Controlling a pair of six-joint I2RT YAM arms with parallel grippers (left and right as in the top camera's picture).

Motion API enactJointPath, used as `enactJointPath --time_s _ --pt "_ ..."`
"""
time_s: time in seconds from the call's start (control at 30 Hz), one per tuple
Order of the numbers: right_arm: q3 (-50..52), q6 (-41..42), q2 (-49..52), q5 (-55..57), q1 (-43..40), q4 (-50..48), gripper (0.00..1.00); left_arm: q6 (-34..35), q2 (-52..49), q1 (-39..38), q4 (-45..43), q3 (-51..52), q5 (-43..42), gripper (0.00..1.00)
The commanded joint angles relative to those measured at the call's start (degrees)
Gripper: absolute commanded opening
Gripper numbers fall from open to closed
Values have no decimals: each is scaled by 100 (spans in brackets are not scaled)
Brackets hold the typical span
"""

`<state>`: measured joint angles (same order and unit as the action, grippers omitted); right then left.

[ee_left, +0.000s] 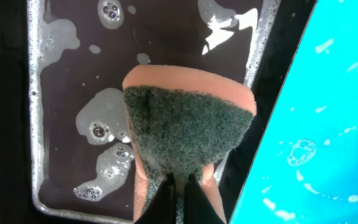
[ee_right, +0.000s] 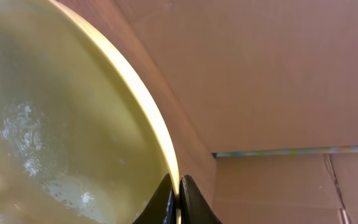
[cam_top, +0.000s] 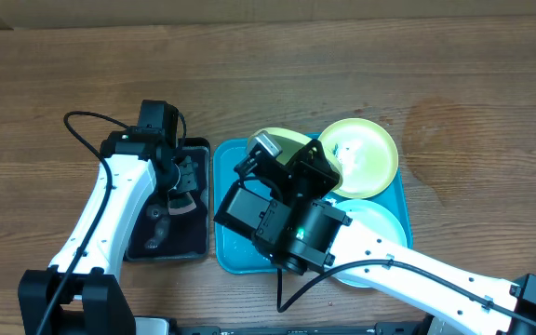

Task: Clean dirty plates on tray and stack at the side
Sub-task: 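Carry the yellow plate off the tray to the right side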

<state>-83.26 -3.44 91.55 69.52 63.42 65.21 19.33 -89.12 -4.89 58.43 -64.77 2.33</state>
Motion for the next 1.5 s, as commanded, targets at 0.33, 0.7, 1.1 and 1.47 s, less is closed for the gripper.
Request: enactJointPath --time_s 0.33,0.7,1.1,1.47 --pt "-177 13 -90 363 -28 -96 4 -72 -11 9 -22 -20 -46 4" --pt "-157 435 -17 -726 -155 -339 4 -74 -11 9 4 -20 -48 4" --pt "-109 680 243 -807 -339 -328 4 -72 -11 4 -20 -20 -48 4" --pt "-72 2411 310 -3578 -1174 157 4 -72 -11 4 -28 -20 -46 4"
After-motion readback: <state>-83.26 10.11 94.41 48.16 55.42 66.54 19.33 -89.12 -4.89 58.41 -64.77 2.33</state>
